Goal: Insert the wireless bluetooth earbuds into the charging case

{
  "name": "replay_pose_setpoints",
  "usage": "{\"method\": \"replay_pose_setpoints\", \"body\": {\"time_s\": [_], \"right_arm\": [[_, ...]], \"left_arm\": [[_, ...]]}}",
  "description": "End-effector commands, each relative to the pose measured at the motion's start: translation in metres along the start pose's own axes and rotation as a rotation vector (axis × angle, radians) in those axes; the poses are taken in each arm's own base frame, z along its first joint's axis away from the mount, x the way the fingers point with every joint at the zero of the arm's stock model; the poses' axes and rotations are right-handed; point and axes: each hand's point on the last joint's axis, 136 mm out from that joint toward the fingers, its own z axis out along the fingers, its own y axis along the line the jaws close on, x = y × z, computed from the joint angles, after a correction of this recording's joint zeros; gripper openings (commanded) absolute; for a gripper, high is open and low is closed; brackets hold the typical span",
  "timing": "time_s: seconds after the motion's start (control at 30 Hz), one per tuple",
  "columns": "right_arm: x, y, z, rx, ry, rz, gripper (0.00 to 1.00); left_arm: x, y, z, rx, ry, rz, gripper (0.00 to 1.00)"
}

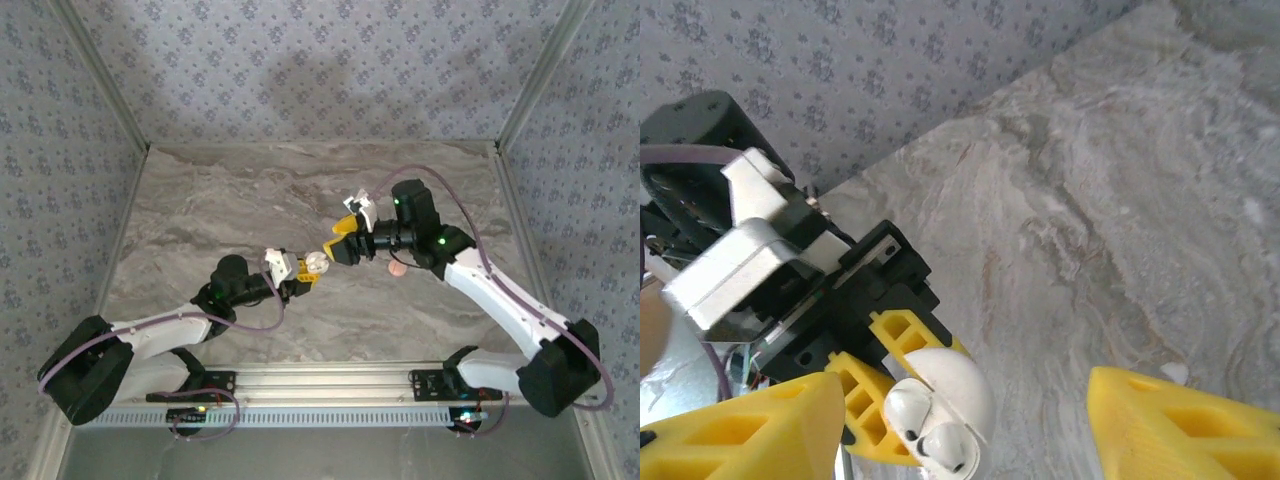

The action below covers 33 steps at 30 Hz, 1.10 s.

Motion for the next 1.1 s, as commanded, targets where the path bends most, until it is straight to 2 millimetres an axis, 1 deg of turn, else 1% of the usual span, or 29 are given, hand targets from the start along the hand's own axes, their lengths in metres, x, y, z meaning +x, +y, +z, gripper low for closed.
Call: {"method": "replay_pose_setpoints", "body": {"time_s": [0.0,0.17,0.37,0.57,0.83,0.97,1.03,1.07], "right_arm": [[0.004,0.008,0.009,-0.102,0.046,0.061,0.68],[0.006,0.012,0.021,-0.185,0.056,0.096,0.69],[0.008,0.021,0.027,-0.254,0.071,0.105,0.69],[0.009,0.039,0.021,-0.328,0.07,0.09,0.63],[0.015,0.051,0.005,-0.317,0.041,0.062,0.56],[0.017,0.045,0.0,-0.261,0.025,0.067,0.55],[0.017,0.025,-0.001,-0.145,0.013,0.099,0.57],[0.017,0.012,-0.004,-0.069,0.004,0.123,0.58]], "left_arm": [[-0.029,-0.009,0.001,0.05,-0.062,0.059,0.1],[-0.03,-0.01,0.001,0.055,-0.063,0.066,0.1],[-0.033,-0.009,0.001,0.05,-0.064,0.067,0.1],[-0.032,-0.003,0.001,0.019,-0.056,0.062,0.1],[-0.03,0.002,0.001,-0.007,-0.049,0.054,0.1],[-0.027,0.003,0.003,-0.01,-0.036,0.038,0.1],[-0.024,0.008,0.006,-0.031,-0.005,0.005,0.1],[-0.02,0.012,0.008,-0.042,0.027,-0.023,0.1]]}}
